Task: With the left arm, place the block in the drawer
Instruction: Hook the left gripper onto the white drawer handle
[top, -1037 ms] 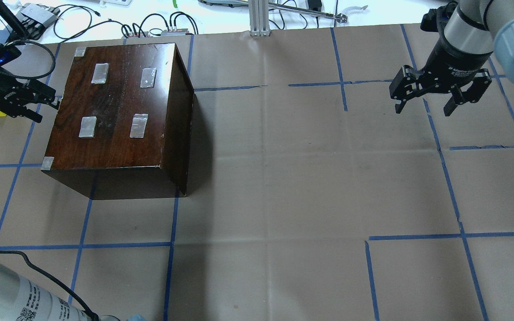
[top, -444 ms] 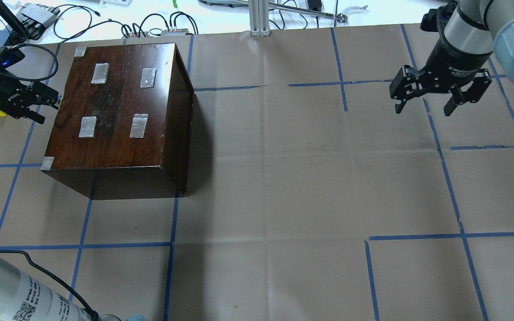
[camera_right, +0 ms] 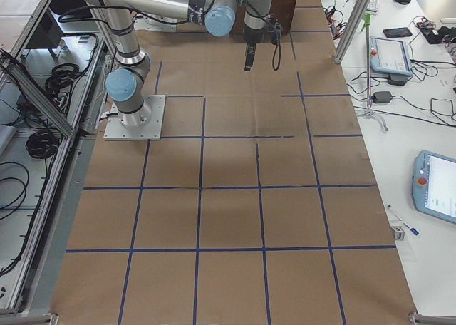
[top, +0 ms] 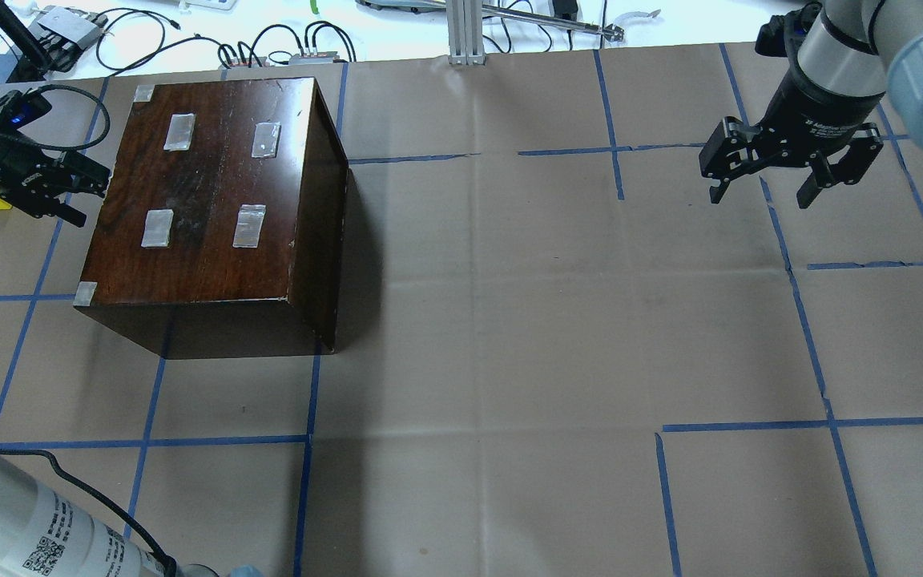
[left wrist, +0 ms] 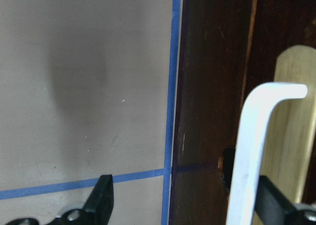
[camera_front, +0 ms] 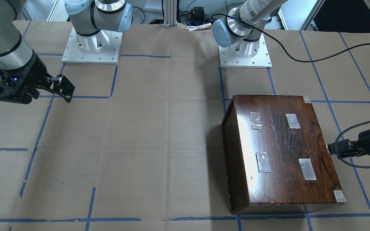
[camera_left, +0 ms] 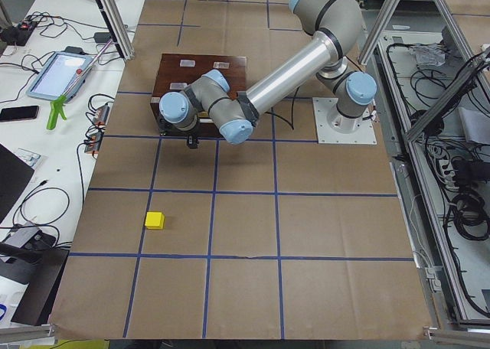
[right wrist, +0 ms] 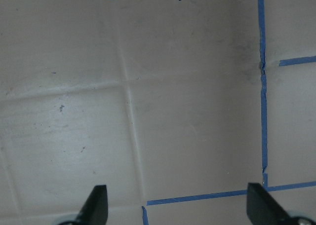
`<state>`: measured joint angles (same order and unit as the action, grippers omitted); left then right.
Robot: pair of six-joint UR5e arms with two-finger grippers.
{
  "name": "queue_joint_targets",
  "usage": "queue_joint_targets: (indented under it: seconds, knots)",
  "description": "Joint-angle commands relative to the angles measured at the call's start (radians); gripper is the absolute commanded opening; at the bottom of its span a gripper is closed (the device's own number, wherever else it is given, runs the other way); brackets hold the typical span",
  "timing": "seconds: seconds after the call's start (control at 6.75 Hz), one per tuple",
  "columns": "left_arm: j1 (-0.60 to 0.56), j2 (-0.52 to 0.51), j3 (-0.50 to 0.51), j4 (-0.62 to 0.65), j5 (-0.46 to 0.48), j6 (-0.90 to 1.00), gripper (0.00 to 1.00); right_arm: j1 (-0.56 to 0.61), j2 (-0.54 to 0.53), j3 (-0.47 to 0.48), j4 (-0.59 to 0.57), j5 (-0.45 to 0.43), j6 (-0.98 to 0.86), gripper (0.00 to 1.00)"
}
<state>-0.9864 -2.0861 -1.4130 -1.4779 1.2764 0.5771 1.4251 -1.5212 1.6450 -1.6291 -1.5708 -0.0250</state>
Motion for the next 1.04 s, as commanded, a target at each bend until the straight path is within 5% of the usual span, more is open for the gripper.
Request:
queue_joint_targets:
  seconds: [0.0,0.89]
  knots:
    - [0.003,-0.002,0.011,-0.001,0.006,0.000,0.98,0.000,-0.001,0.001,0.000,0.000,0.000,1.00]
    - [0.089,0.000,0.016,0.022,0.032,0.074,0.98,0.000,-0.001,-0.001,0.000,0.000,-0.001,1.00]
